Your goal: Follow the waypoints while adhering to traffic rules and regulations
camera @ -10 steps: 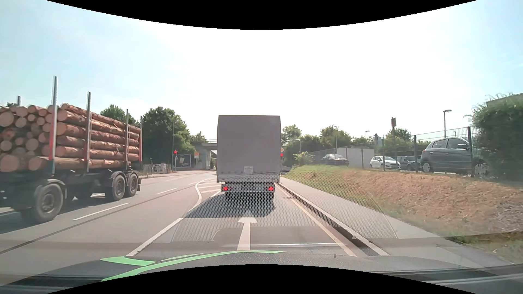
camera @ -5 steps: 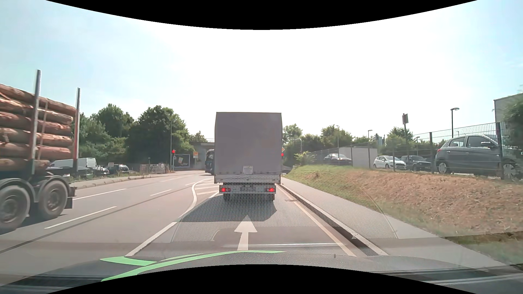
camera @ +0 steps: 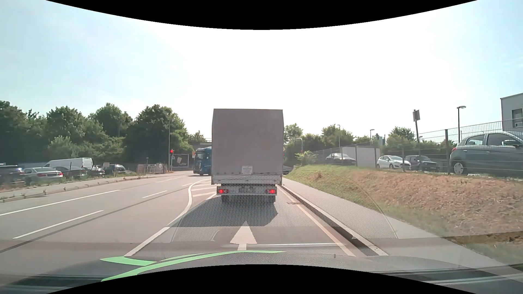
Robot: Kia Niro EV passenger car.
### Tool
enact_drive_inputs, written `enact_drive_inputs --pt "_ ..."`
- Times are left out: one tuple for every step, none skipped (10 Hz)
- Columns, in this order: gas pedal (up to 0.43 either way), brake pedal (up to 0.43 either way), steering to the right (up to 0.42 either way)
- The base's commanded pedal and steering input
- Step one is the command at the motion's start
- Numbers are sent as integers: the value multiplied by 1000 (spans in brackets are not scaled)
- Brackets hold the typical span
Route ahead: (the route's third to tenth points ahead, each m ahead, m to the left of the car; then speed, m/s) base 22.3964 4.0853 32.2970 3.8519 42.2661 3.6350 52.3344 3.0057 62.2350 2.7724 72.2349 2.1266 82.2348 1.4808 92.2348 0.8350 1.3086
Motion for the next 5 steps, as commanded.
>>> enact_drive_inputs --pt "0 122 0" --pt "0 128 0" --pt "0 140 0" --pt "0 146 0" --pt "0 152 0"
